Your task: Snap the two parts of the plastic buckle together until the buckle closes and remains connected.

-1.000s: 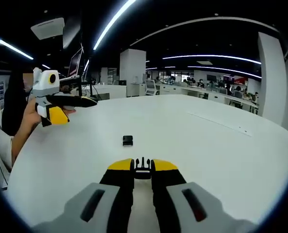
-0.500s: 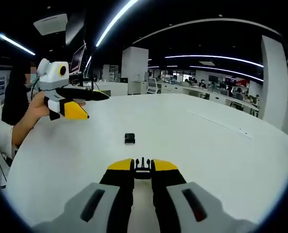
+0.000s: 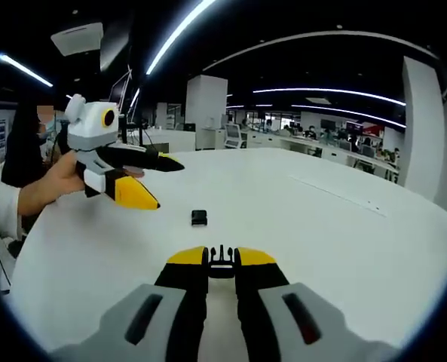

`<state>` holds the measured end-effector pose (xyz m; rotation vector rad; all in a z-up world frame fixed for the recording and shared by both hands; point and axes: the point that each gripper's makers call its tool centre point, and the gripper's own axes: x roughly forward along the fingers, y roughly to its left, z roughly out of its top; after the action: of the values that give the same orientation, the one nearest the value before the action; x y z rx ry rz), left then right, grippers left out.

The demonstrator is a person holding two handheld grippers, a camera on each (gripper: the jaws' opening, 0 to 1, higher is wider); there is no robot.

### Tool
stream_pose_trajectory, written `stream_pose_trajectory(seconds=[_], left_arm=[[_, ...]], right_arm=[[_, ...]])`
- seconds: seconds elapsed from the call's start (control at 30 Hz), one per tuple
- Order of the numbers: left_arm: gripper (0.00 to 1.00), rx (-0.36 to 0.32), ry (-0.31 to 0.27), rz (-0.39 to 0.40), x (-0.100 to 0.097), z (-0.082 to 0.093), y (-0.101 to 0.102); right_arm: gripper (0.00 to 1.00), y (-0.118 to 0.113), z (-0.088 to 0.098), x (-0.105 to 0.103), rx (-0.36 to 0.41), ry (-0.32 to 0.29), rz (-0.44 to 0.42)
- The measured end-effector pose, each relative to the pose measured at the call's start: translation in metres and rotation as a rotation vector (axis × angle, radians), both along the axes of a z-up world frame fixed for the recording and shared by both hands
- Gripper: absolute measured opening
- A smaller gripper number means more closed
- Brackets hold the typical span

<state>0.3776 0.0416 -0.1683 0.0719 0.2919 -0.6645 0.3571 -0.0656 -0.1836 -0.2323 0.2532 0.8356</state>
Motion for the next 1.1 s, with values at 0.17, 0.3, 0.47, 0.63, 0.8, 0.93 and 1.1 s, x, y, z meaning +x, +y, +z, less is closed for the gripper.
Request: stream_pose_trajectory(seconds=[0.17,0.3,0.47,0.63,0.8,0.93,1.1], left_arm=[[0.7,0.031,0.026,-0.024,0.001,-0.012,-0.009],[0.69,0.068,0.004,-0.01,0.01,-0.015,-0.011],[0.63,0.073,0.053,-0.005,0.014,-0.022,-0.012],[0.56,0.049,0.096,-0.012,0.017,-0.029,-0.015],[0.53,0.016,0.129,-0.006,0.018,-0.03,-0.015],[0.51,0.022,0.143,-0.007,0.019,-0.033,-0.017],[0.44,0.026,0.167,-0.013,0.021,-0.037,-0.019]], right_arm=[[0.13,0.0,-0.002,0.0,-0.002,0.008,-0.003],[0.13,0.001,-0.003,-0.002,-0.007,0.007,-0.004],[0.13,0.002,-0.002,-0.003,-0.006,0.005,-0.002],[0.13,0.0,-0.005,-0.002,-0.015,0.013,-0.012],[0.13,-0.002,-0.007,0.0,-0.021,0.022,-0.019],[0.13,-0.002,-0.008,0.0,-0.026,0.025,-0.019],[0.13,-0.002,-0.008,0.001,-0.028,0.025,-0.017]])
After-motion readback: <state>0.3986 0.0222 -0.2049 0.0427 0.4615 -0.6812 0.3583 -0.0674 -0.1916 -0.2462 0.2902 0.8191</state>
